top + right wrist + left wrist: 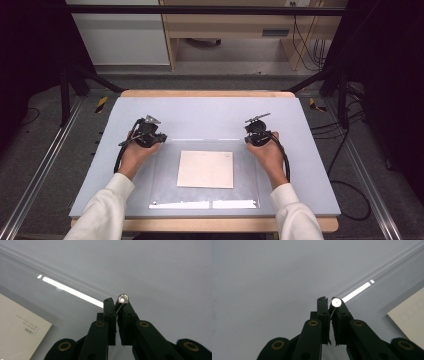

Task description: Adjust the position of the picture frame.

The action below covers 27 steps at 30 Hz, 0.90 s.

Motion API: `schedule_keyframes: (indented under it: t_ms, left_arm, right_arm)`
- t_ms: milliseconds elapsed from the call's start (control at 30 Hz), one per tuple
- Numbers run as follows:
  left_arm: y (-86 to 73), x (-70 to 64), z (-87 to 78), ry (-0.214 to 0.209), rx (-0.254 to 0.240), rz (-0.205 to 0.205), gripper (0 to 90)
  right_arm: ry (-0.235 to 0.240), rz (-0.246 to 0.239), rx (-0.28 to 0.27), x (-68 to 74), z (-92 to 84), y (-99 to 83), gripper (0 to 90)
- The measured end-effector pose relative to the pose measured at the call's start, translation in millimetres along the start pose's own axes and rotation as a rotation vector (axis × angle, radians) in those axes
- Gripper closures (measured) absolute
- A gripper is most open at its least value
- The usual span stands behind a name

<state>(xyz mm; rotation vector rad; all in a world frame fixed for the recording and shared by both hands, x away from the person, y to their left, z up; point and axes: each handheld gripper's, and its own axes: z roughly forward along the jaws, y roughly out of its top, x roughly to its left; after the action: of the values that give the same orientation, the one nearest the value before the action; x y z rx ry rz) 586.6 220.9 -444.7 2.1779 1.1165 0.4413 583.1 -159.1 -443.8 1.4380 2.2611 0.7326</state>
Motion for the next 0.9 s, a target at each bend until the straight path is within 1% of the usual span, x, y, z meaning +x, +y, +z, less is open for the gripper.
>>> schedule_keyframes:
  t_ms: [167, 233, 300, 400, 433, 533, 600, 667, 700, 733, 767, 800, 833, 867, 900]
  left_arm:
    - [-1.9, -1.1, 2.1, 0.007, -0.004, -0.015, 84.4]
    - [-2.9, -1.5, 2.6, 0.014, -0.007, -0.018, 84.4]
    - [-4.0, -2.4, 3.4, 0.018, -0.011, -0.027, 84.5]
    - [-5.7, -2.3, 4.6, 0.024, -0.011, -0.029, 84.5]
    - [-6.6, -2.7, 5.3, 0.025, -0.017, -0.035, 84.5]
    - [-7.8, -3.3, 5.3, 0.032, -0.026, -0.040, 84.4]
    - [-8.1, -5.5, 5.1, 0.048, -0.026, -0.031, 84.2]
    - [-9.3, -6.6, 4.6, 0.061, -0.035, -0.024, 84.1]
    - [-9.9, -6.6, 4.1, 0.066, -0.036, -0.021, 83.5]
    - [-11.1, -7.3, 4.0, 0.075, -0.053, -0.031, 81.6]
    - [-12.1, -7.3, 2.8, 0.080, -0.074, -0.038, 77.7]
    - [-12.6, -7.7, 1.4, 0.084, -0.100, -0.050, 73.8]
    - [-12.8, -8.4, 0.2, 0.087, -0.117, -0.058, 70.3]
    - [-12.8, -9.3, -2.3, 0.096, -0.141, -0.059, 67.7]
    - [-12.8, -10.8, -4.6, 0.104, -0.169, -0.063, 63.8]
  right_arm:
    - [0.005, 0.012, -0.008, -0.5, 3.0, -3.1, 85.6]
    - [0.007, 0.006, -0.016, -1.1, 3.7, -4.2, 85.6]
    - [0.015, 0.007, -0.025, -1.6, 4.6, -5.8, 85.5]
    - [0.014, 0.008, -0.036, -1.5, 6.5, -8.1, 85.5]
    - [0.017, 0.009, -0.040, -1.8, 7.4, -9.3, 85.5]
    - [0.016, -0.001, -0.057, -2.4, 8.6, -11.7, 85.4]
    - [0.021, -0.006, -0.075, -2.7, 8.5, -14.2, 84.8]
    - [0.025, -0.008, -0.108, -3.5, 6.4, -17.2, 82.4]
    - [0.028, -0.006, -0.135, -4.7, 4.2, -18.7, 79.9]
    - [0.031, -0.004, -0.144, -4.7, 2.2, -19.2, 79.1]
    - [0.028, -0.016, -0.165, -5.4, 0.2, -20.3, 77.7]
    - [0.030, -0.019, -0.183, -5.5, -2.0, -20.9, 76.0]
    - [0.030, -0.023, -0.198, -5.1, -3.8, -21.4, 74.1]
    - [0.028, -0.027, -0.205, -4.4, -5.1, -21.4, 72.9]
    - [0.022, -0.041, -0.227, -3.5, -7.3, -21.0, 71.3]
